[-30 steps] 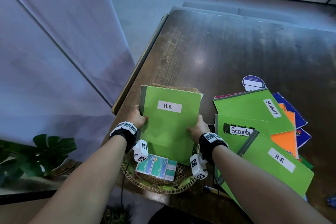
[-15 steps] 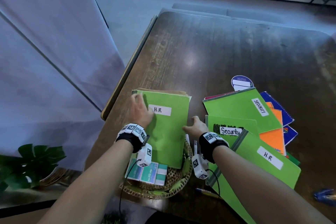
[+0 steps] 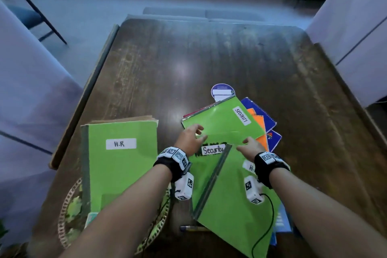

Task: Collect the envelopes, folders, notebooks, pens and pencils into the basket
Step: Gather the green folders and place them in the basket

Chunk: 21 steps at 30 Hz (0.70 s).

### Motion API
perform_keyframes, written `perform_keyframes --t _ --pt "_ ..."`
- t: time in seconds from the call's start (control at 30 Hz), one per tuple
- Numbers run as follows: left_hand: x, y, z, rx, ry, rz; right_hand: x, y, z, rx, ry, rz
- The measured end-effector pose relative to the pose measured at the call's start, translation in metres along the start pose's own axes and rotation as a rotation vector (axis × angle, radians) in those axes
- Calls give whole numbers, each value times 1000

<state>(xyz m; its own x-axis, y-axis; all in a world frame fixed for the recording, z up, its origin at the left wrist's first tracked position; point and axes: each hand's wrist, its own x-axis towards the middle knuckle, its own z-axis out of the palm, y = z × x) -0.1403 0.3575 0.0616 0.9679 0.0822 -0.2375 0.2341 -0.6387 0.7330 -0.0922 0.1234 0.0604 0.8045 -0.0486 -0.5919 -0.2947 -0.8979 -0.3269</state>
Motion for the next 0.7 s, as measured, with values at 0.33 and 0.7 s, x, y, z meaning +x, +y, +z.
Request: perform_keyframes --t 0.33,0.7 --pt "19 18 121 260 -339 -310 35 121 -11 -266 -118 92" --pt "40 23 138 173 -311 -461 57 130 -12 -144 -99 71"
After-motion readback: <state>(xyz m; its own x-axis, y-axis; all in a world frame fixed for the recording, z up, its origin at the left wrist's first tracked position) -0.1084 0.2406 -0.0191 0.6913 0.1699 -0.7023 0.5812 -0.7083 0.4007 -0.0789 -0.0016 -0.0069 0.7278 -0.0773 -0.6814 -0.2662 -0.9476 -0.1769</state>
